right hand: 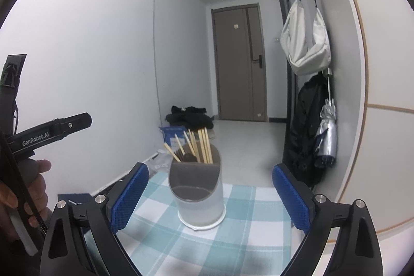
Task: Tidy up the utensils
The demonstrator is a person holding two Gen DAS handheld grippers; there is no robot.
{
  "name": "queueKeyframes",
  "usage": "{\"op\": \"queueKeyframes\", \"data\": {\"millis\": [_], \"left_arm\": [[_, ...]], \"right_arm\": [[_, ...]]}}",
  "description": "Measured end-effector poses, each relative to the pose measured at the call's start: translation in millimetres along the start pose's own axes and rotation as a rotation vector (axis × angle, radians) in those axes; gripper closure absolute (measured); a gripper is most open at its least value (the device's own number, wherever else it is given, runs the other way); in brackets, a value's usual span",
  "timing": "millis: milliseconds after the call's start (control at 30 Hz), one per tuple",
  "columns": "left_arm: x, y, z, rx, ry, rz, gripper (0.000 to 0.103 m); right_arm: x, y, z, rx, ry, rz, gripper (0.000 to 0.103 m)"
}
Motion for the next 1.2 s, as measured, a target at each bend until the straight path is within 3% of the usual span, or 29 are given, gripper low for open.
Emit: {"op": "queueKeyframes", "data": {"millis": [433, 1200], "left_arm": [[22.1, -13.2, -1.0, -0.027, 0.011, -0.105, 0.001], [20.2, -15.7, 1.5, -0.01, 0.003, -0.101, 0.001]], "right_arm": [[12.3, -10.2, -0.8, 0.007, -0.011, -0.03, 0.003], [10.7, -11.7, 1.5, 0.023, -0.015, -0.035, 0.002]]}}
Point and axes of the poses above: each gripper's, at about its wrist camera, not at the fingertips, and x roughly the way its jaws point, z to its right, y to its top, the point moved 5 cm from there along x, roughly the way its jaws point, and after that the axes turned 15 degrees about -z, right-handed, at the moved point
